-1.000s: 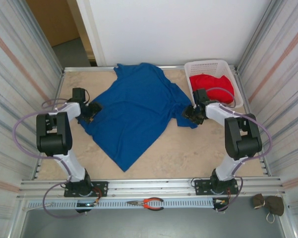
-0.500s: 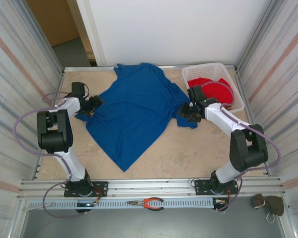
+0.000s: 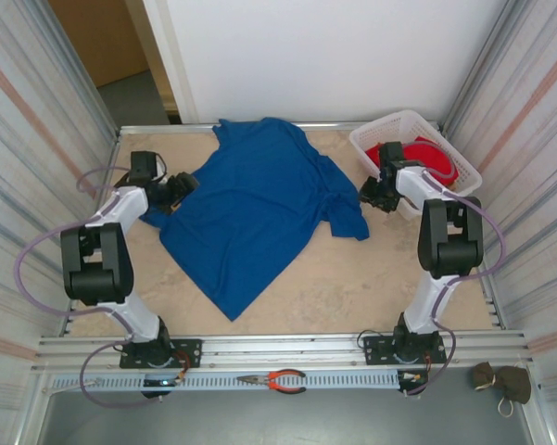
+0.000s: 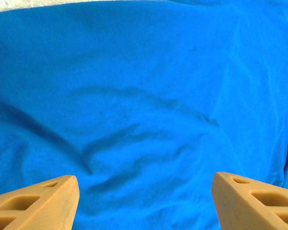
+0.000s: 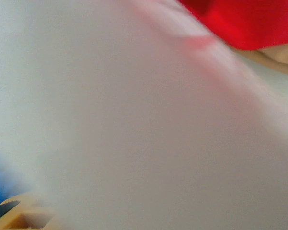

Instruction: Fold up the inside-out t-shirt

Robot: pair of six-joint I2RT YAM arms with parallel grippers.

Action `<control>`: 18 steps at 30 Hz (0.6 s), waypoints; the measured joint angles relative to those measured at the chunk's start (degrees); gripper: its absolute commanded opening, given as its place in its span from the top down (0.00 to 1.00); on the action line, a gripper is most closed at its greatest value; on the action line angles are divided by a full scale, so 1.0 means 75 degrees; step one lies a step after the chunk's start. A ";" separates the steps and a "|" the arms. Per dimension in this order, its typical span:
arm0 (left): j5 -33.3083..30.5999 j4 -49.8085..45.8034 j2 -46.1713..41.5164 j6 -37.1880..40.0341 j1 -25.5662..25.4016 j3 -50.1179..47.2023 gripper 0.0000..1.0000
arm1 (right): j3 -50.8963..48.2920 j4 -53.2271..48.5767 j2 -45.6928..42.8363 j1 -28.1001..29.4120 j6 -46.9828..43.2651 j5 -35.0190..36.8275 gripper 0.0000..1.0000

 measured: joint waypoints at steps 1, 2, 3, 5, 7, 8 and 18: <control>0.0015 -0.0023 -0.0125 0.0000 0.0000 -0.0044 0.26 | 0.0009 -0.0012 -0.0093 0.0099 -0.0079 -0.0044 0.51; 0.0032 -0.0023 -0.0265 0.0000 0.0000 -0.0093 0.26 | 0.0003 -0.0067 -0.0239 0.0254 -0.0146 -0.0058 0.51; 0.0047 -0.0029 -0.0408 0.0000 0.0000 -0.0143 0.26 | -0.0003 -0.0125 -0.0423 0.0452 -0.0163 -0.0076 0.50; 0.0047 -0.0035 -0.0647 0.0000 0.0000 -0.0216 0.26 | -0.0076 -0.0131 -0.0871 0.0868 -0.0163 -0.0076 0.50; 0.0044 -0.0041 -0.0787 0.0000 0.0003 -0.0265 0.26 | -0.0254 -0.0067 -0.1320 0.1253 -0.0128 -0.0079 0.49; 0.0044 -0.0044 -0.0810 0.0000 0.0003 -0.0280 0.25 | -0.0385 -0.0003 -0.1515 0.1416 -0.0105 -0.0079 0.49; -0.0047 -0.0146 -0.0044 0.0006 0.0087 -0.0309 0.26 | -0.1032 0.0472 -0.0565 0.1571 0.0335 -0.0029 0.53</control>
